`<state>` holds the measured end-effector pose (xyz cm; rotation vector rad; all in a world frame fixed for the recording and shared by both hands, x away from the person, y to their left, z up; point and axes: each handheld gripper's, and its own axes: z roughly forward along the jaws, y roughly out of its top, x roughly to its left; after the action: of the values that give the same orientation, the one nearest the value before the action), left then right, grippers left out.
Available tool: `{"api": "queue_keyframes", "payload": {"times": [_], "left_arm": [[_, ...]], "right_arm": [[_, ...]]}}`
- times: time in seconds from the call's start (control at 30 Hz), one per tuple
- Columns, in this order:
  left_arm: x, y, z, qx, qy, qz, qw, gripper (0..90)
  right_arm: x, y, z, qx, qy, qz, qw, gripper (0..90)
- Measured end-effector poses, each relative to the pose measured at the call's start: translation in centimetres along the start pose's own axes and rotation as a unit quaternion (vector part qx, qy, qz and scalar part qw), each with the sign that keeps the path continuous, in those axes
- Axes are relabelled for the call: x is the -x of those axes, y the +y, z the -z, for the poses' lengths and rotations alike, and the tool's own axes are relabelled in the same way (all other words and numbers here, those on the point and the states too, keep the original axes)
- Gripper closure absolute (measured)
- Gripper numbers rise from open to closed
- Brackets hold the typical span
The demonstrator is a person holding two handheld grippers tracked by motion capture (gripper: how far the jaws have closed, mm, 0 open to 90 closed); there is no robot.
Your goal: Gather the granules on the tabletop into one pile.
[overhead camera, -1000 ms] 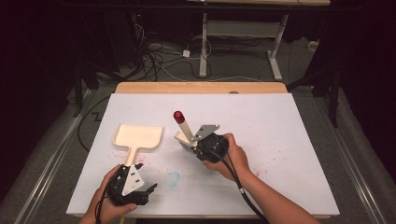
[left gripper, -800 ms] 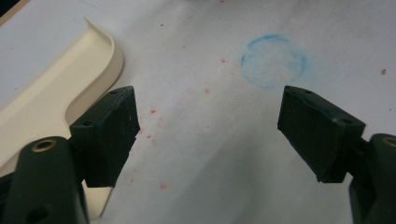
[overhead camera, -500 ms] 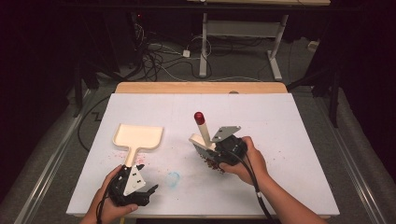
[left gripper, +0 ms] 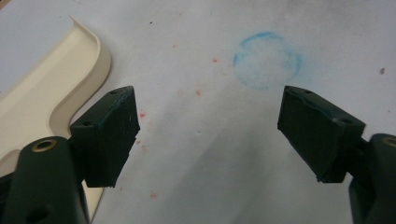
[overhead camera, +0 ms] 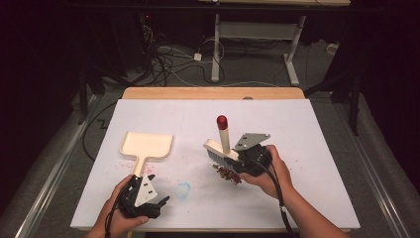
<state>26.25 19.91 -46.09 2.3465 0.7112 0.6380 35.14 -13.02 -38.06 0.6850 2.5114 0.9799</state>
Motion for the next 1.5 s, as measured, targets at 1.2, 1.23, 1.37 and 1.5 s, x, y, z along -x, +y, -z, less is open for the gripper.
{"api": "queue_keyframes", "payload": {"times": [1.2,1.23,1.37,1.5], "left_arm": [[0.2,-0.1,0.0,-0.01,0.002,-0.003,0.9999,20.0],[0.2,-0.1,0.0,-0.011,0.003,-0.003,0.9999,20.0],[0.2,-0.1,-0.1,-0.013,0.003,-0.006,0.9999,20.1],[0.2,0.0,-0.2,-0.012,0.001,-0.005,0.9999,20.1]], "right_arm": [[1.1,-8.7,7.1,0.055,0.009,-0.023,0.9982,67.3],[1.1,-9.3,7.3,0.052,0.008,-0.025,0.9983,67.3],[0.8,-11.4,8.1,0.036,0.012,-0.028,0.9989,67.3],[0.3,-12.6,8.6,0.035,0.018,-0.028,0.9989,67.3]]}}
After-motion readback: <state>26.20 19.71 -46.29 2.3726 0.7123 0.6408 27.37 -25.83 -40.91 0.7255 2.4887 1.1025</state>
